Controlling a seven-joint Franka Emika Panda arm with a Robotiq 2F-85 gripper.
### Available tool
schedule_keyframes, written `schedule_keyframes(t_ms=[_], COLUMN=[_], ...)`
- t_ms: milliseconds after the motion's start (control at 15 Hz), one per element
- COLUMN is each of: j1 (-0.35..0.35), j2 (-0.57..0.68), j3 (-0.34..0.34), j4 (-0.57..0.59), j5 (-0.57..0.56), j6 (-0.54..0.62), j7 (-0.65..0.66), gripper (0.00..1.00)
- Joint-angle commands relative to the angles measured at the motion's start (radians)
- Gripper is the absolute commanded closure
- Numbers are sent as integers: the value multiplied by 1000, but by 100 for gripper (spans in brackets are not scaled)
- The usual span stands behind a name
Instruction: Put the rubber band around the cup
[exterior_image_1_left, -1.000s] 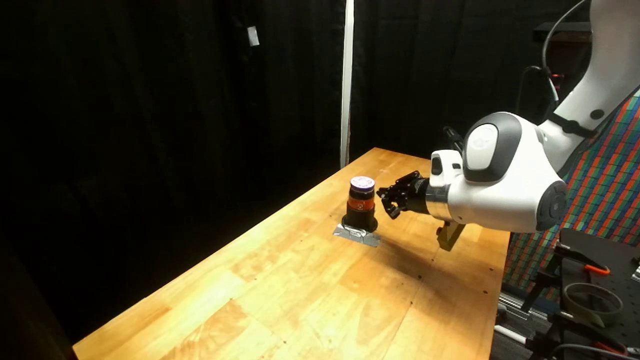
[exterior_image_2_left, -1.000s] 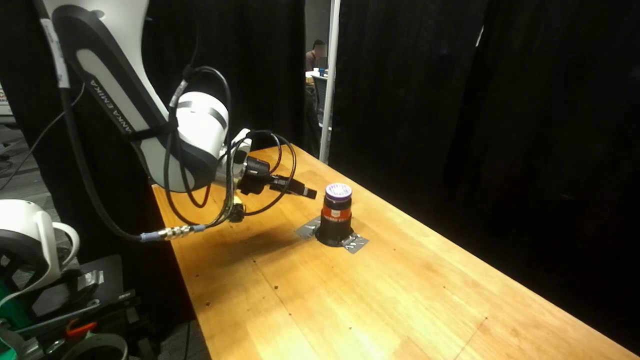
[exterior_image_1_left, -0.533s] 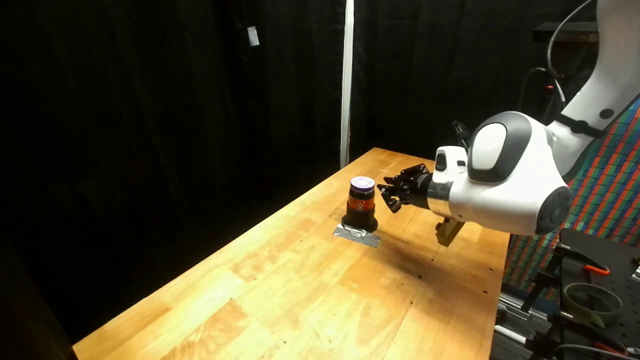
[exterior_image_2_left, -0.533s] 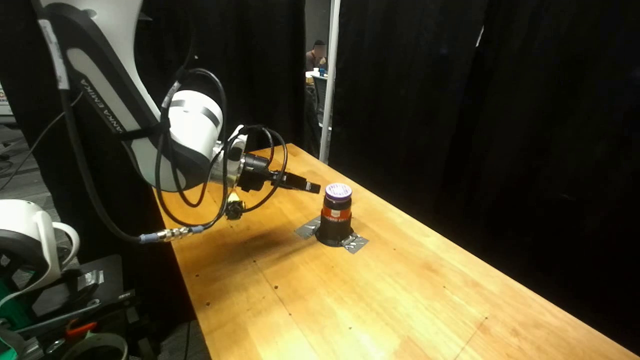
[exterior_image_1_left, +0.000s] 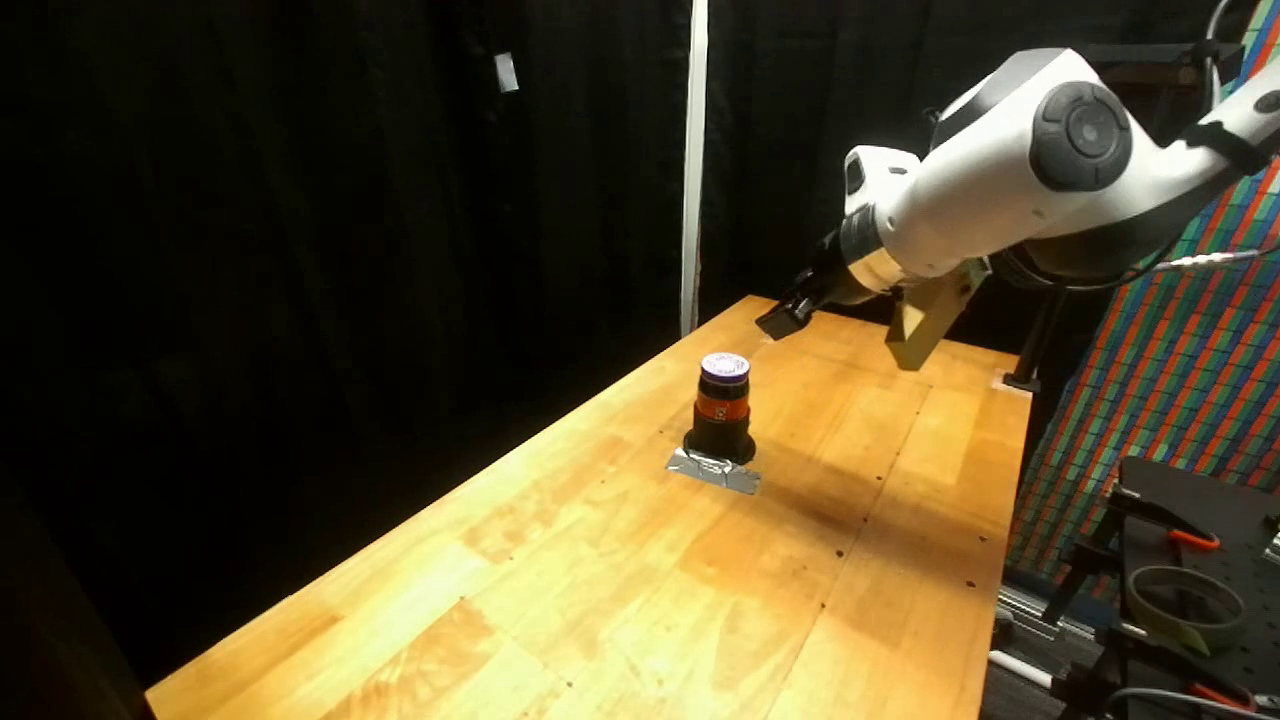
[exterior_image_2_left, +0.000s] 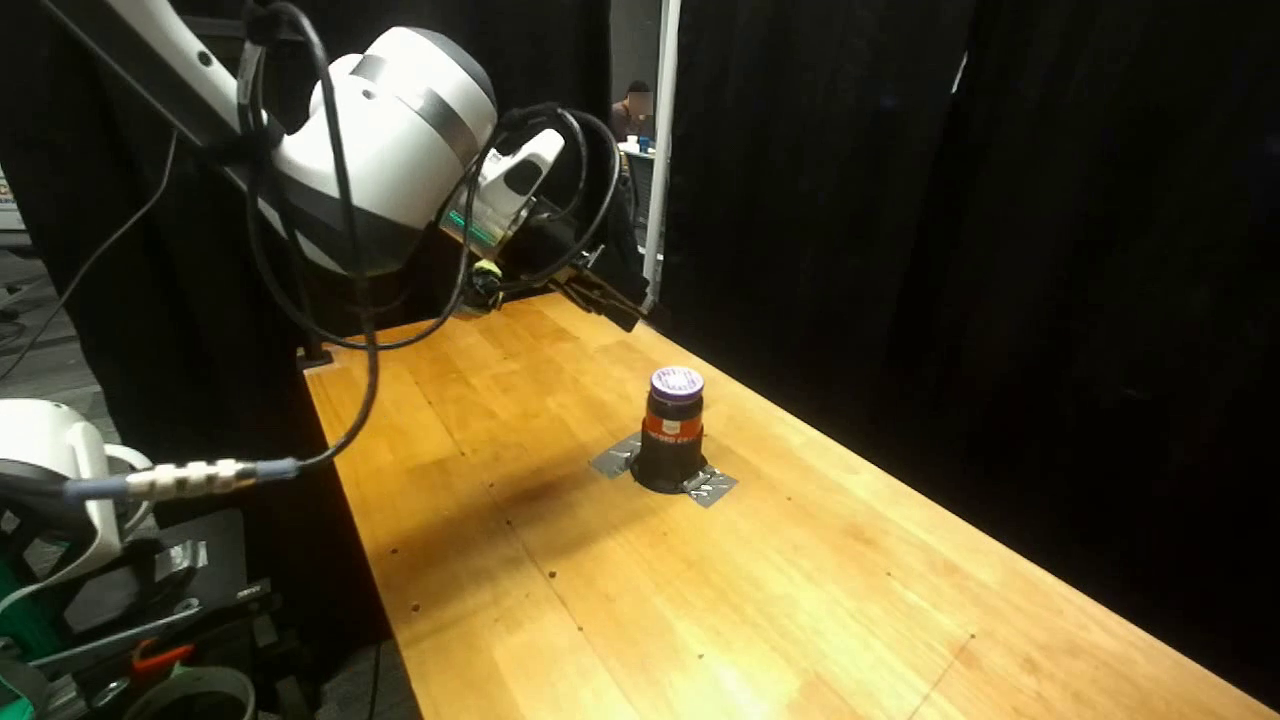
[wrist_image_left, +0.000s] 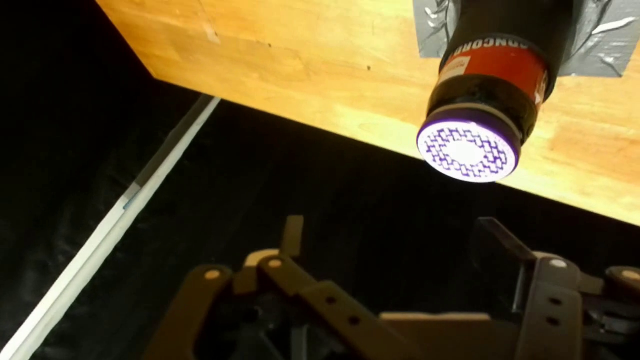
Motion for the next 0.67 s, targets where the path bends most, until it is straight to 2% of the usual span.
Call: schedule_keyframes(t_ms=[0,200,267,600], j1=[-12,-9,-80,-135], j2=[-3,7,10,-28], j3=[-15,-14,60,172], j4=[6,9,13,118], j5=[285,556,645,1081], j6=[49,26,10,-143], j7=[-274,-512,-591,-958], gripper=[0,0,0,0])
